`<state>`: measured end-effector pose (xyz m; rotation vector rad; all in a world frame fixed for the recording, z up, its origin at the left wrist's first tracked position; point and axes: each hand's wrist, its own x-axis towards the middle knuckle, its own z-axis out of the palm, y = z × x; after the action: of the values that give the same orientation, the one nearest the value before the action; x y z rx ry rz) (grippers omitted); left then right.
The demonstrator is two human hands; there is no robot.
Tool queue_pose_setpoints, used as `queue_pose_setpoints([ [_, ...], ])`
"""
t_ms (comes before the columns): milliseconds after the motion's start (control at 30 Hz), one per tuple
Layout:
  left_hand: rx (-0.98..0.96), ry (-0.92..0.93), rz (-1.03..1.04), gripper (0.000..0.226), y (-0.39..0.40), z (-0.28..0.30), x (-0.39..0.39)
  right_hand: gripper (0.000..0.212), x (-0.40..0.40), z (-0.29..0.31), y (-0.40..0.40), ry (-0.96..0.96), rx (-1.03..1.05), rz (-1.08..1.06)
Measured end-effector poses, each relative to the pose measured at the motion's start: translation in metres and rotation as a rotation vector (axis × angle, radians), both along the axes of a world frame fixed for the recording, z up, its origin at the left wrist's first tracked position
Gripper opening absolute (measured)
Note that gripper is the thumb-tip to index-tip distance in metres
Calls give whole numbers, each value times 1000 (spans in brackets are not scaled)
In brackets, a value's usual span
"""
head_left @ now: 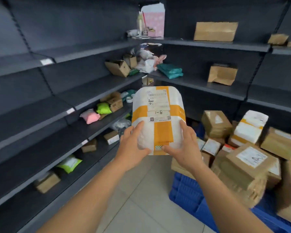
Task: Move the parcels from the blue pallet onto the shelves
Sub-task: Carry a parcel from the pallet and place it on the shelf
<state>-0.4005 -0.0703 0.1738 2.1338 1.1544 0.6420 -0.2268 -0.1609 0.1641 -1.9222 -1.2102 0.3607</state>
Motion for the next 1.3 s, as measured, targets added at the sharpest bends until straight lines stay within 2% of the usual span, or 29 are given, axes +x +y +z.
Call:
queue_pose_setpoints([
  [400,-109,25,535,97,13,-17,-173,110,-150,-18,111,36,-112,522],
  [733,-205,65,912,97,-45,-36,-333,110,-323,-35,126,33,-314,902],
  [1067,-322,107,1044,96,-109,-55,-529,106,-532,-47,88,-92,-447,1080],
  [1300,-403,161,1066,96,-128,-75,-630,107,-639,-66,75,-105,-525,1144],
])
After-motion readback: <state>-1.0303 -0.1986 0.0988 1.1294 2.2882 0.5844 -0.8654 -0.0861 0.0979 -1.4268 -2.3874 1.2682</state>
